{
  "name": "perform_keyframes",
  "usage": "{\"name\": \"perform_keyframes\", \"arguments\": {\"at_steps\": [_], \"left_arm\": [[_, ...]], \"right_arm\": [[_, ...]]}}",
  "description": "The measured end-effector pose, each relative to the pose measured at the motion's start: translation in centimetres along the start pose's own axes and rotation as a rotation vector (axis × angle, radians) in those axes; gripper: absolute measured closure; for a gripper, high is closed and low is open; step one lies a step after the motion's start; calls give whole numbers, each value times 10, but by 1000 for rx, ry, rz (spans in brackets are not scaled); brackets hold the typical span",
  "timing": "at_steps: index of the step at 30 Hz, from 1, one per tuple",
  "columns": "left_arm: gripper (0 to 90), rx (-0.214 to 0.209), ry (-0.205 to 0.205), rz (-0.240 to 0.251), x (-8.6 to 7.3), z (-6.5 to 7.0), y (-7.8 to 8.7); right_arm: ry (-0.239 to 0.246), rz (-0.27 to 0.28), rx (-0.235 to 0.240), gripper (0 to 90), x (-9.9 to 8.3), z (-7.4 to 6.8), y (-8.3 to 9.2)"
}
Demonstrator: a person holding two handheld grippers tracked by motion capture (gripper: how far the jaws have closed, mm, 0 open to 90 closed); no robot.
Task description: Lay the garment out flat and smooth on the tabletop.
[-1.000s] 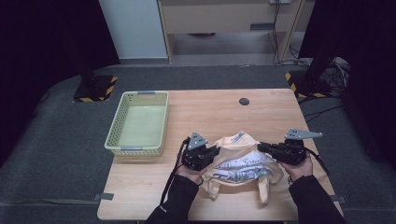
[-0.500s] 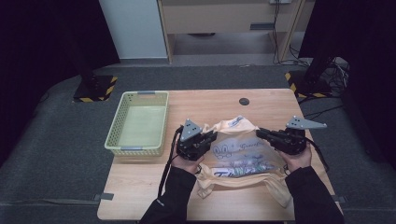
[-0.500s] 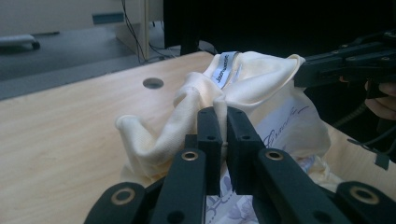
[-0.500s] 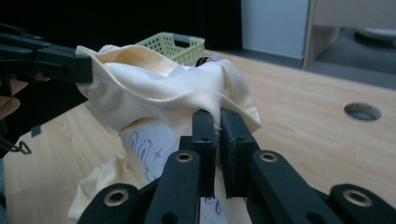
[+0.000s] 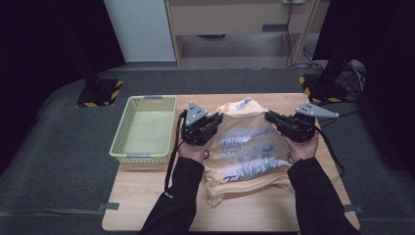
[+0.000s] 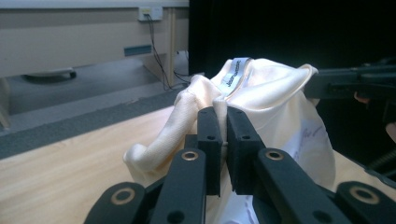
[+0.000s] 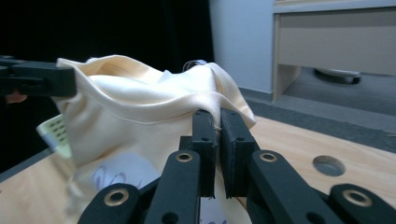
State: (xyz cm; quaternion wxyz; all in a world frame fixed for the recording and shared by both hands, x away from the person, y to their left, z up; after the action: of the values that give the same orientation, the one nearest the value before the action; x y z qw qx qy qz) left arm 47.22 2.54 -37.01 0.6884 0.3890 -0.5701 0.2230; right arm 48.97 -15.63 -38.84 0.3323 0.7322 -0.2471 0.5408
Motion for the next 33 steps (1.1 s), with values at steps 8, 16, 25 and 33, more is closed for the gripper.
{"name": "perform_keyframes", "arguments": {"at_steps": [8, 16, 25, 33], "left_arm": [[701, 106, 86, 35, -7, -34, -33], [480, 156, 111, -7, -33, -53, -13], [401, 146, 99, -23, -54, -58, 15], [392, 104, 108, -20, -70, -55, 25]], "right_arm": [[-3, -38, -189, 579, -7, 42, -41], [-35, -38, -194, 281, -26, 56, -26], [-41, -76, -207, 144, -42, 49, 5], [-57, -110, -197, 107, -58, 44, 19]]}}
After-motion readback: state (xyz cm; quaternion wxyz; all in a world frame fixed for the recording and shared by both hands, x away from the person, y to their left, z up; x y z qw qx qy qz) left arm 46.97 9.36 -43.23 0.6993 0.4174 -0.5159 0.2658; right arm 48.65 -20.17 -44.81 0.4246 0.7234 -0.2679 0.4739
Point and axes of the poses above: each handheld gripper's, and its own axes: y roughly backward along the jaws, x roughly out of its top, z roughly to its right, the point moved 10 cm from there along -y, roughly forward along the jaws, and after that the axes turned 2 degrees about -y, right-handed, at the moved point
